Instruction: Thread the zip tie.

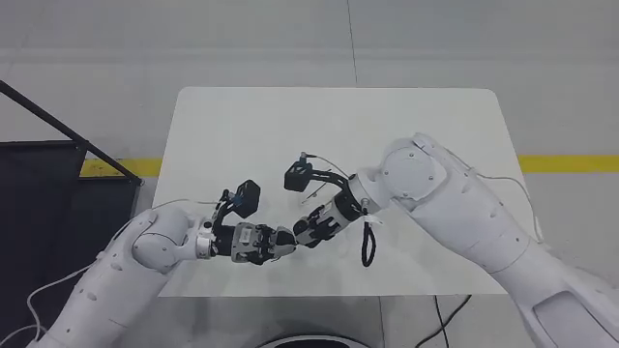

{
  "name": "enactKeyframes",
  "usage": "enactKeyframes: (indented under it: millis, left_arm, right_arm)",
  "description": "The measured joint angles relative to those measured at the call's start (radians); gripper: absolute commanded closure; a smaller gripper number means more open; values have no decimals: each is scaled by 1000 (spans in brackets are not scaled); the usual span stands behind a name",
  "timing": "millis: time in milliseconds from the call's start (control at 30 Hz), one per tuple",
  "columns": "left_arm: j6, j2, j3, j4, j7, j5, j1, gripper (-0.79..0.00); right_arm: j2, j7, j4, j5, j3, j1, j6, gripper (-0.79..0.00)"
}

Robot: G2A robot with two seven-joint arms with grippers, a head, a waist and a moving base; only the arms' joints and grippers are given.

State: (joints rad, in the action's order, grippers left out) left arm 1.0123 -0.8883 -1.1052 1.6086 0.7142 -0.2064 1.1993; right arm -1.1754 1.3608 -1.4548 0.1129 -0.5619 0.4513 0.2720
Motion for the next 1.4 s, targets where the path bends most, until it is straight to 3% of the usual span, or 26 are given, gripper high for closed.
enactKeyframes:
  millis: [100, 133, 167, 200, 500, 767, 933, 1267, 1400]
  left_arm:
    - [0, 2, 8, -1, -19, -10, 0, 0]
    - [0, 3, 11, -3, -26, -11, 0, 0]
    - [0, 4, 13, -4, -30, -12, 0, 0]
    - [0, 4, 15, -5, -33, -12, -1, 0]
    - [0, 10, 0, -38, -120, -14, -2, 0]
    - [-8, 0, -28, -97, -279, 21, 1, 0]
    - [-79, -13, -36, -89, -383, 34, 1, 0]
    - [-90, -15, -37, -85, -401, 39, 2, 0]
    - [-146, -23, -40, -59, -452, 24, 14, 0]
  right_arm:
    - [-2, -1, 3, 0, -4, -1, -2, -268]
    - [-3, -1, 4, 1, -5, -1, -3, -391]
    - [-3, -3, 5, 1, -7, -1, -3, -730]
    - [-4, -7, 6, 1, -9, 0, -3, -785]
    - [20, -106, -8, -22, -97, 52, 50, -785]
    - [100, -251, -160, -126, -309, 256, 180, -785]
    - [130, -375, -253, -185, -407, 406, 254, -785]
    - [132, -396, -257, -188, -419, 422, 263, -785]
    - [127, -427, -259, -212, -392, 435, 243, -785]
